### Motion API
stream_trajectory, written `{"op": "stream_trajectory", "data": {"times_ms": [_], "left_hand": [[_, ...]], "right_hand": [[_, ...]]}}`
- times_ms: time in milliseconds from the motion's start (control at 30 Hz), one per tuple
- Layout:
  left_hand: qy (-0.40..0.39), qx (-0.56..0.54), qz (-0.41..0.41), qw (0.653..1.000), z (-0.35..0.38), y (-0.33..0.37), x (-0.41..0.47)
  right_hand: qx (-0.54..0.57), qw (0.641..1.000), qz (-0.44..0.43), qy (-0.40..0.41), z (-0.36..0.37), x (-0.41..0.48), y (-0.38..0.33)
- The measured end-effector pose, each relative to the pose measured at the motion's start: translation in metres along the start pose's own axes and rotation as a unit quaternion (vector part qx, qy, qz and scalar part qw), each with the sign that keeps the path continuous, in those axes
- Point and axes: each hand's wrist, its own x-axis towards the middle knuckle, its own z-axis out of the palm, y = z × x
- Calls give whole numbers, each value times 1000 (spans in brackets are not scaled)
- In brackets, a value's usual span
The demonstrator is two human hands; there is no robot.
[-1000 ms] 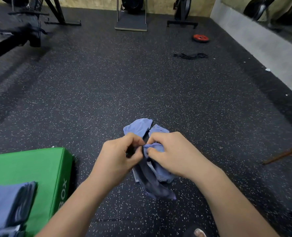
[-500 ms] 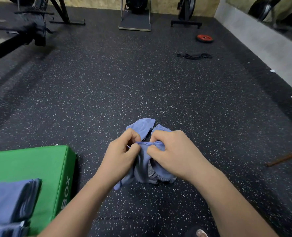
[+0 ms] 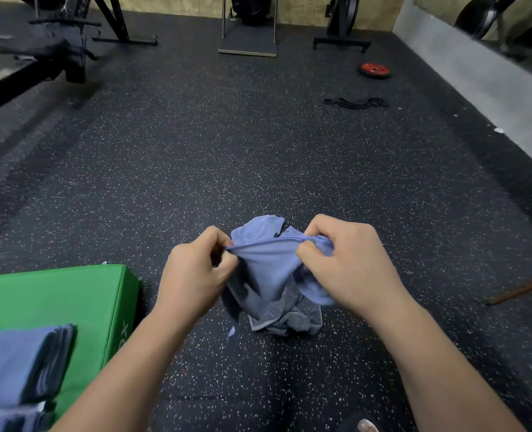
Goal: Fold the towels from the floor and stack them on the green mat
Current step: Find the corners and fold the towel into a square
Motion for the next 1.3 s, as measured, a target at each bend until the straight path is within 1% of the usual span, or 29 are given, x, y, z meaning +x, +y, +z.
{"op": "stream_trajectory", "data": {"times_ms": [233,367,400,467,533,667,833,967,1033,1133,1200,1300], "left_hand": [[29,5,-28,999,-14,-29,16],[25,-13,-51,998,-18,-34,20],[13,-35,-55,998,-18,-34,20],[-36,-105,-53,992,-19,-32,20],[-92,-135,-33,986,-20,-26,16],[-175,-49,1,983,-12,-24,10],[-271,46,12,961,-4,-28,6],[-321,132,44,937,11,-39,0],[-338,145,53,928,17,-41,-5],[-334,139,52,931,21,-44,-7],[-312,124,41,941,22,-45,-6],[-244,31,19,969,22,-38,-4]], "right_hand": [[-4,992,48,113,-26,6,21],[-21,983,88,161,-31,7,29],[-22,980,98,169,-32,7,30],[-19,977,113,178,-33,7,31],[-11,977,116,180,-33,8,31],[-4,975,121,188,-33,8,31],[-5,973,132,190,-32,8,32],[5,973,137,184,-31,9,32],[14,974,138,181,-30,9,32],[10,975,140,174,-30,8,32],[9,975,141,171,-31,9,33],[5,977,149,151,-33,9,36]]}}
